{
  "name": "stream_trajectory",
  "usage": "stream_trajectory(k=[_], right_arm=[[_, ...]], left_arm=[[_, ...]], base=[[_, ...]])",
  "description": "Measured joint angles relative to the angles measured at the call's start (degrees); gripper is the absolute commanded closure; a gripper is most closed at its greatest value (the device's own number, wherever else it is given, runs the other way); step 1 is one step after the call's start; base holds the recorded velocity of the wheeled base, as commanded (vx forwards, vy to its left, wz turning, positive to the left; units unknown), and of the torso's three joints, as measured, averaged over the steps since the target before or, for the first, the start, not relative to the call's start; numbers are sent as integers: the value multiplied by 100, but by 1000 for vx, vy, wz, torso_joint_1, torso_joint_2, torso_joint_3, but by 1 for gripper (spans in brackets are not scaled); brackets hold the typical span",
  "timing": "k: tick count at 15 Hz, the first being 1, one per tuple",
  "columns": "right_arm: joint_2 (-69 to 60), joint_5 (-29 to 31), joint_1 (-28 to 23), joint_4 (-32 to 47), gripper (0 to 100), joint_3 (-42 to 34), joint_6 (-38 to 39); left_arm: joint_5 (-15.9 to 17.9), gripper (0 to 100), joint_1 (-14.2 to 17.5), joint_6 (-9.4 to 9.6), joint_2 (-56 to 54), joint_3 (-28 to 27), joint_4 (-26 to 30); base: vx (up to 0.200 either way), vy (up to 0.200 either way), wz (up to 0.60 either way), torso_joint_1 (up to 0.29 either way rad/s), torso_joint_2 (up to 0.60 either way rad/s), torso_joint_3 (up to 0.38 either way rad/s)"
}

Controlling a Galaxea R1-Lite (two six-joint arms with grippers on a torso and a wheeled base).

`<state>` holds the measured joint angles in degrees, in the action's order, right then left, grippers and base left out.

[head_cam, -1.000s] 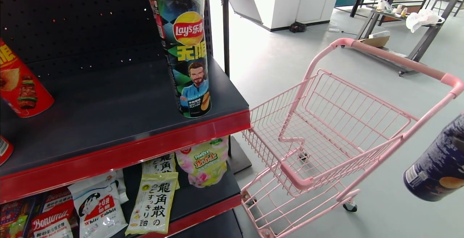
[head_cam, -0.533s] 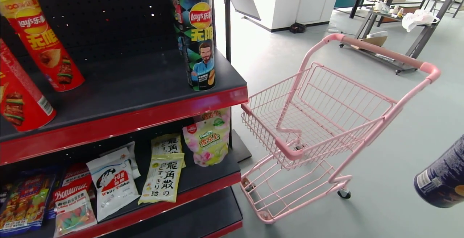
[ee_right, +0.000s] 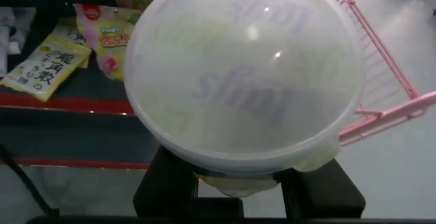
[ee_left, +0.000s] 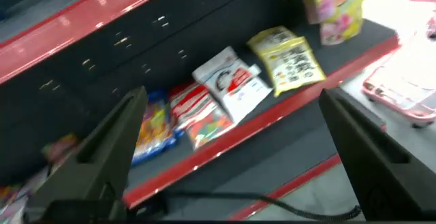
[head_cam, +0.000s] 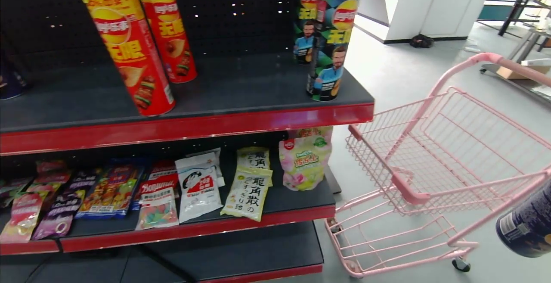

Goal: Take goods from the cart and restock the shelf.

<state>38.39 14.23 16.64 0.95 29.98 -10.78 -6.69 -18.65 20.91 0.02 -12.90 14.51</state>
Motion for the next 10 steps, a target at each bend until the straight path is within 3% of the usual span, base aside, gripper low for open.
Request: stream_trajectory(k=[4,10], right_arm=[[4,2,2,2,100,-11,-41],[15,-6,4,0,100,-46,-74]], left_arm=[[0,0,2,2,0,9,0],[5,0,5,0,0,37,13]], base=[[0,0,0,8,-13,-12],[0,0,0,159,-462,-301]])
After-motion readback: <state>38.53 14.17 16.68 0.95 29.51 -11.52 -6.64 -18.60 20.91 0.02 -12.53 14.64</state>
